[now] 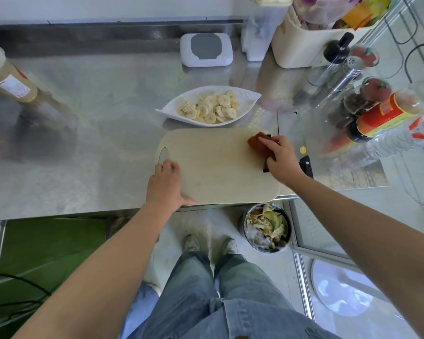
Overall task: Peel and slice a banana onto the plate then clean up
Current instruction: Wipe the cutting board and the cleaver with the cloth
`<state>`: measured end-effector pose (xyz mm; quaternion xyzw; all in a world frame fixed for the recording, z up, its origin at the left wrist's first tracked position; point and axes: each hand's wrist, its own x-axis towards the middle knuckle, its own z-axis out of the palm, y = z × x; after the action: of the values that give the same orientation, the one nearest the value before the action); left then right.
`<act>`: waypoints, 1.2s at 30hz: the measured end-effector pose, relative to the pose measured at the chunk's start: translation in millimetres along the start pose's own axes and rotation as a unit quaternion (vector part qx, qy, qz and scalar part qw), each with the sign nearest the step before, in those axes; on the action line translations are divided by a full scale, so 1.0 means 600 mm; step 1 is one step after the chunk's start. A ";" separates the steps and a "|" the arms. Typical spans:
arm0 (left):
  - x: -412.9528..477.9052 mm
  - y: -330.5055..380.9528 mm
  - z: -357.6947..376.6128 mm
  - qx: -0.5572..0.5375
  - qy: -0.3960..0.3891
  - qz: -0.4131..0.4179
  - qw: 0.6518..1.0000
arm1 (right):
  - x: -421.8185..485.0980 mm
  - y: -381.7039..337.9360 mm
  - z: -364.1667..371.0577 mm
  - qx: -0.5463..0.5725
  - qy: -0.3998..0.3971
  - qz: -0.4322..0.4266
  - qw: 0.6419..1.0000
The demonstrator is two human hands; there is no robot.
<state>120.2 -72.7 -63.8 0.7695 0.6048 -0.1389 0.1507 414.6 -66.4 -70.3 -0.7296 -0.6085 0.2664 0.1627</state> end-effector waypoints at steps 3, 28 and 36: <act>0.002 0.004 0.000 0.023 -0.005 -0.001 1.000 | -0.031 0.009 0.019 -0.006 -0.034 -0.024 0.999; -0.005 -0.003 0.008 0.001 0.014 0.010 1.000 | -0.010 -0.052 0.037 0.003 0.029 0.119 0.992; -0.010 -0.004 0.009 0.002 0.015 0.005 1.000 | 0.038 -0.123 0.106 -0.043 0.041 0.103 0.993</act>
<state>116.3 -79.5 -66.6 0.7751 0.6026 -0.1281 0.1405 320.5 -34.2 -84.5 -0.8047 -0.5343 0.2250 0.1275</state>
